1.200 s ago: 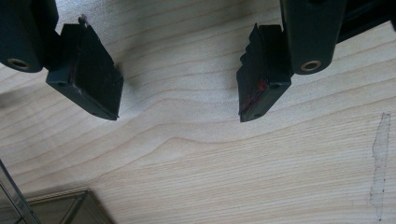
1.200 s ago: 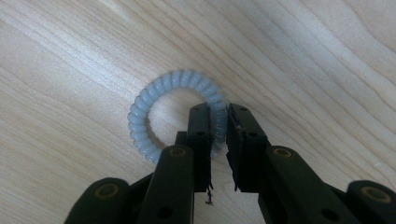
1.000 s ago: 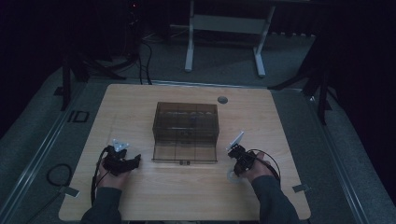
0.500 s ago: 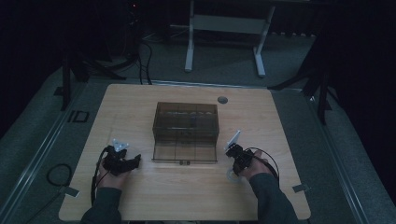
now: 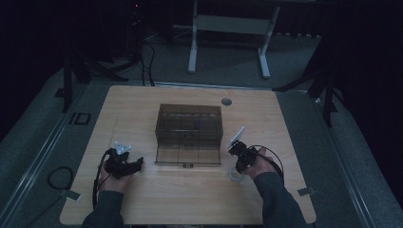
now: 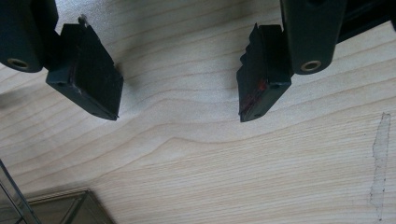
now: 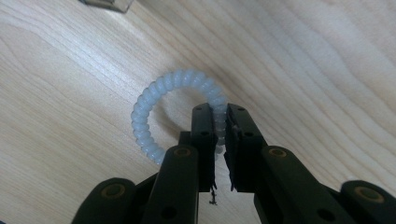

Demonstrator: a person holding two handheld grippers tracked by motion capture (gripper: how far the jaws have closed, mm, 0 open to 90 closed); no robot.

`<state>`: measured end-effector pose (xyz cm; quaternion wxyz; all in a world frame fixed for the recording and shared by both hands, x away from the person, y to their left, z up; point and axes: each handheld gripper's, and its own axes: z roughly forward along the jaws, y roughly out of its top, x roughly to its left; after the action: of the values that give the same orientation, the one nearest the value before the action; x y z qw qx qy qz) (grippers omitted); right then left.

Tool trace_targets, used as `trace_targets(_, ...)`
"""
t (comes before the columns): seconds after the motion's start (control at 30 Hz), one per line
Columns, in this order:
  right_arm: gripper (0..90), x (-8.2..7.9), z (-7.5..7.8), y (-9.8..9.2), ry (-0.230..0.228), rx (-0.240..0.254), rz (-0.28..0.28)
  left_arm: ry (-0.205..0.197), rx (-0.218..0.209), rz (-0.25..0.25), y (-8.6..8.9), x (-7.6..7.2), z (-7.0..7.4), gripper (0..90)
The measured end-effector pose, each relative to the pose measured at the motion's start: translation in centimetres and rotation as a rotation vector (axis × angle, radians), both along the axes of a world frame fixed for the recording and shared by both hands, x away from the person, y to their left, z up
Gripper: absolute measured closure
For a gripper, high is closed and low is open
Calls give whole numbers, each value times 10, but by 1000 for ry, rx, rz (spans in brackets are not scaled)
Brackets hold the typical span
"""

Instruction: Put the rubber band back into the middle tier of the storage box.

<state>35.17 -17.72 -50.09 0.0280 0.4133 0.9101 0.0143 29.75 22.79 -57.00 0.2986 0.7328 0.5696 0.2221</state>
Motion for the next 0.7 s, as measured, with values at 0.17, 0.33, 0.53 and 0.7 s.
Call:
trace_targets(0.17, 823, 1, 9, 0, -13, 5, 0, 0, -1, 0, 0, 0, 0, 312)
trace_targets(0.33, 823, 1, 13, 0, -12, 3, 4, 0, -2, -1, 0, 0, 0, 312)
trace_targets(0.53, 823, 5, 23, 0, -23, 3, 3, -1, -2, 1, 0, 0, 0, 311)
trace_targets(0.7, 823, 8, 30, 3, -30, 4, 14, -4, -4, -6, 1, -1, -1, 311)
